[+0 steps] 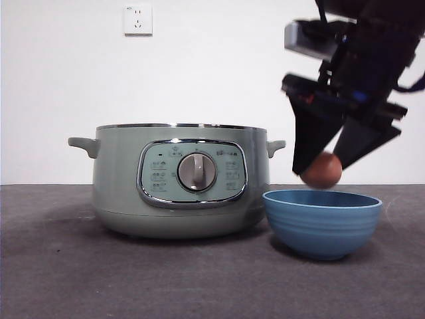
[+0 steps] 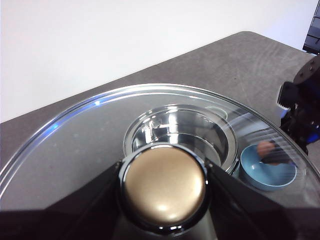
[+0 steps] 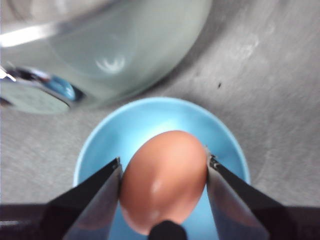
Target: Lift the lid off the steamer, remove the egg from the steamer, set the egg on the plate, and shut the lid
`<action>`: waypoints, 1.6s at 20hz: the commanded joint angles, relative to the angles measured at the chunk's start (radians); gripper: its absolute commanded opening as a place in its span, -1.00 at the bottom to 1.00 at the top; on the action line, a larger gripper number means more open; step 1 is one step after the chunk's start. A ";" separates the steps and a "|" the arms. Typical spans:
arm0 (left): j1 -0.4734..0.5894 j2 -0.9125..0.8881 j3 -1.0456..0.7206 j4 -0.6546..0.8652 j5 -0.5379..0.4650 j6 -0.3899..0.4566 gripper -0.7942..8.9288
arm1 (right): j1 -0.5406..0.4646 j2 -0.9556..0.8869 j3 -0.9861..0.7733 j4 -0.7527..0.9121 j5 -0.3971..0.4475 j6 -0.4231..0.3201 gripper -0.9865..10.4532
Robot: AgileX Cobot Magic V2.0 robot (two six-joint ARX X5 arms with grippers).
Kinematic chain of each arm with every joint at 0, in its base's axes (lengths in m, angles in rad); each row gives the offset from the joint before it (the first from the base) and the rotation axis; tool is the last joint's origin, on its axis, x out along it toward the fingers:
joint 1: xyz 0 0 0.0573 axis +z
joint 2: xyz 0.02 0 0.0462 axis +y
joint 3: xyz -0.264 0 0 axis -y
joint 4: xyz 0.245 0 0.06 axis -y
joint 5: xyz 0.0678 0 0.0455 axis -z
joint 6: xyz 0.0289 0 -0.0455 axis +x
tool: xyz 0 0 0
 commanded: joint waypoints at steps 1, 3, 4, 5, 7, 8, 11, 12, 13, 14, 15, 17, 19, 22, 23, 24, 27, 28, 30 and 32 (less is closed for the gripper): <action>-0.002 -0.013 0.016 0.043 0.000 0.000 -0.85 | 0.001 0.029 -0.034 0.053 -0.002 0.007 -0.85; -0.002 -0.013 0.016 0.034 0.000 0.000 -0.85 | 0.001 0.066 -0.036 0.078 -0.003 0.007 -0.85; -0.002 -0.013 0.016 0.034 0.000 0.000 -0.85 | 0.001 0.088 -0.036 0.091 -0.004 0.007 -0.85; -0.002 -0.013 0.016 0.033 0.000 -0.001 -0.85 | 0.001 0.112 -0.036 0.105 -0.010 0.007 -0.85; -0.002 -0.013 0.016 0.027 0.000 -0.003 -0.85 | 0.001 0.157 -0.036 0.123 -0.025 0.007 -0.85; -0.002 -0.013 0.016 0.022 0.000 -0.003 -0.85 | 0.001 0.172 -0.036 0.124 -0.023 0.006 -0.85; -0.002 -0.013 0.016 0.012 -0.001 -0.003 -0.85 | 0.002 0.179 -0.036 0.124 -0.024 0.006 -0.85; -0.002 -0.013 0.016 0.013 -0.001 -0.003 -0.85 | 0.002 0.179 -0.036 0.122 -0.024 0.006 -0.85; -0.002 -0.013 0.016 0.013 -0.001 -0.003 -0.85 | 0.002 0.179 -0.036 0.116 -0.024 0.006 -0.85; -0.002 -0.013 0.016 0.013 -0.001 -0.003 -0.85 | 0.002 0.180 -0.036 0.111 -0.024 0.005 -0.85; -0.002 -0.013 0.016 0.013 -0.001 -0.003 -0.85 | 0.002 0.180 -0.036 0.111 -0.024 0.003 -0.85; -0.002 -0.013 0.016 0.013 0.000 -0.003 -0.85 | 0.002 0.183 -0.036 0.110 -0.025 0.003 -0.85; -0.002 -0.013 0.016 0.010 0.000 -0.003 -0.85 | 0.002 0.184 -0.036 0.101 -0.026 0.003 -0.82; -0.002 -0.013 0.016 0.001 0.000 -0.004 -0.85 | 0.002 0.184 -0.036 0.084 -0.027 0.003 -0.57; -0.002 -0.013 0.016 -0.002 0.000 -0.004 -0.85 | 0.002 0.184 -0.036 0.079 -0.027 0.003 -0.45; -0.002 -0.013 0.016 -0.004 0.000 -0.004 -0.85 | 0.002 0.184 -0.036 0.077 -0.027 0.003 -0.43; -0.002 -0.013 0.016 -0.010 0.000 -0.005 -0.85 | 0.002 0.184 -0.036 0.078 -0.027 0.003 -0.43; -0.002 -0.013 0.016 -0.013 0.000 -0.005 -0.85 | 0.002 0.184 -0.036 0.078 -0.027 0.003 -0.43; -0.002 -0.013 0.016 -0.014 0.000 -0.005 -0.85 | 0.002 0.183 -0.035 0.078 -0.027 0.003 -0.38; -0.002 -0.013 0.016 -0.014 0.000 -0.006 -0.85 | 0.002 0.175 -0.035 0.079 -0.027 0.003 -0.02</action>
